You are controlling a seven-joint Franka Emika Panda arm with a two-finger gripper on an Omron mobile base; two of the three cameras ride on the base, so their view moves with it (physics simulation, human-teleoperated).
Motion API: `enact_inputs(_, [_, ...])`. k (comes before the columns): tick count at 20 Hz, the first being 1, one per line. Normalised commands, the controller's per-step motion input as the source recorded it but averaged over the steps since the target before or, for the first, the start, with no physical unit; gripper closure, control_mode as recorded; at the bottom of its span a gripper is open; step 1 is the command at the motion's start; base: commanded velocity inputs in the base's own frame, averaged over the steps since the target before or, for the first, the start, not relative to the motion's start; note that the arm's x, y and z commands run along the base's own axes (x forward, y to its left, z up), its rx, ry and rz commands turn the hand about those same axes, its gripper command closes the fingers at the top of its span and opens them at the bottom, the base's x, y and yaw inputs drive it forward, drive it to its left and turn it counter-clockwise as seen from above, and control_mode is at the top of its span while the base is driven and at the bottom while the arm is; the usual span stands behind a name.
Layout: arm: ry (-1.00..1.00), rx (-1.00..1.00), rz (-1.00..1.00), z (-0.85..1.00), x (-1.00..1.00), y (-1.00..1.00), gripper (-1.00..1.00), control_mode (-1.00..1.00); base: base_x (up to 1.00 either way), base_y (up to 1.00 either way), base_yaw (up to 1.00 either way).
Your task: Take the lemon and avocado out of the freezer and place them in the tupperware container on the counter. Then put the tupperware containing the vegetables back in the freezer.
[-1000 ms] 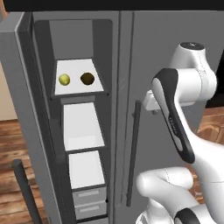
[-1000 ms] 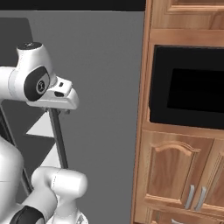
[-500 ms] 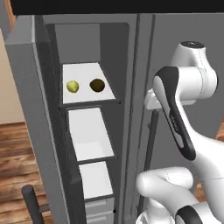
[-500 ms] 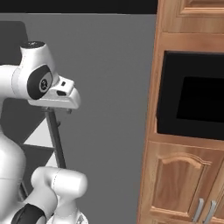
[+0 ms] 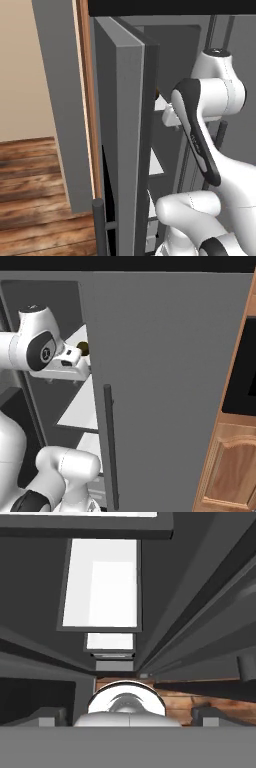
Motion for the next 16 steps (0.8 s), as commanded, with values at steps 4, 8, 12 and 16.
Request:
enact_inputs(4, [0.0, 0.0, 0.0, 0.0, 0.0, 0.0, -1.0, 1.0, 0.29, 0.63, 0.0])
enact_inputs(8, [-0.13, 0.0, 0.0, 0.2, 0.15, 0.44, -1.0, -1.0, 0.0, 0.0, 0.0])
enact_inputs(12, [-0.3, 0.0, 0.0, 0.44, 0.07, 0.25, -1.0, -1.0, 0.0, 0.0, 0.0])
enact_inputs(16, [-0.22, 0.0, 0.0, 0.31, 0.28, 0.15, -1.0, -1.0, 0.0, 0.0, 0.0])
